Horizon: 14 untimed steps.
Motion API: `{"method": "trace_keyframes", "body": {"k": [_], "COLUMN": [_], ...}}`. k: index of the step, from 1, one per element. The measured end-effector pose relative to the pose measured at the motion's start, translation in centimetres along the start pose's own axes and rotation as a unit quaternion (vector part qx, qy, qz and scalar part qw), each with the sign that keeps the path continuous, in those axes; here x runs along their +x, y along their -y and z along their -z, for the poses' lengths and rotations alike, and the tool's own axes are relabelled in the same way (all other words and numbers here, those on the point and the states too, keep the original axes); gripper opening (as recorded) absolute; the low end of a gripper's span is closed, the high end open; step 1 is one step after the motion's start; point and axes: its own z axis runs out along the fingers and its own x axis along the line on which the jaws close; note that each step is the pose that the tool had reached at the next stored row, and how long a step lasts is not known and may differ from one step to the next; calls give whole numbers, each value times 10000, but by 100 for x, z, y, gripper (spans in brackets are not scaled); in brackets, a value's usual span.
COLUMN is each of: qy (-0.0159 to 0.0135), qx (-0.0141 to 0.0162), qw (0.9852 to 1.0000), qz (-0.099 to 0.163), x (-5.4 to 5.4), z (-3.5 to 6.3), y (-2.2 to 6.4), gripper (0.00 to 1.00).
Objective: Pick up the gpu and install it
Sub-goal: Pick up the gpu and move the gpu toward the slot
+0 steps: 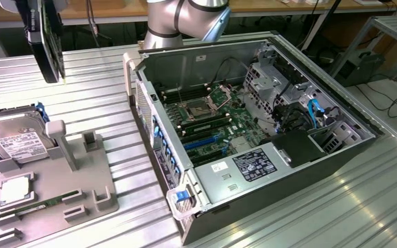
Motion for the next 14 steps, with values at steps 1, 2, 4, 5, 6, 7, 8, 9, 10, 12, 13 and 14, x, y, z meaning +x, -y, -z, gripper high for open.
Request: {"method": "trace_keyframes", "body": {"k": [1, 2, 4, 5, 6, 7, 8, 9, 10, 12, 13, 14], "qy": [0, 0, 0, 0, 0, 0, 0, 0, 0, 0, 0, 0], "qx": [0, 0, 0, 0, 0, 0, 0, 0, 0, 0, -1, 0], "qw": [10000, 10000, 10000, 10000, 10000, 10000, 10000, 10000, 10000, 10000, 10000, 10000], "qz": [0, 0, 0, 0, 0, 0, 0, 0, 0, -1, -1, -1], "x": [0, -6, -19, -30, -37, -46, -55, -65, -71, -78, -82, -84], "z": [0, -1, -1, -1, -2, -2, -2, -2, -2, -3, -3, -3], "y": [0, 0, 0, 0, 0, 0, 0, -1, -1, -1, 0, -1], "gripper": [27, 27, 27, 27, 27, 27, 27, 27, 27, 27, 27, 27]}}
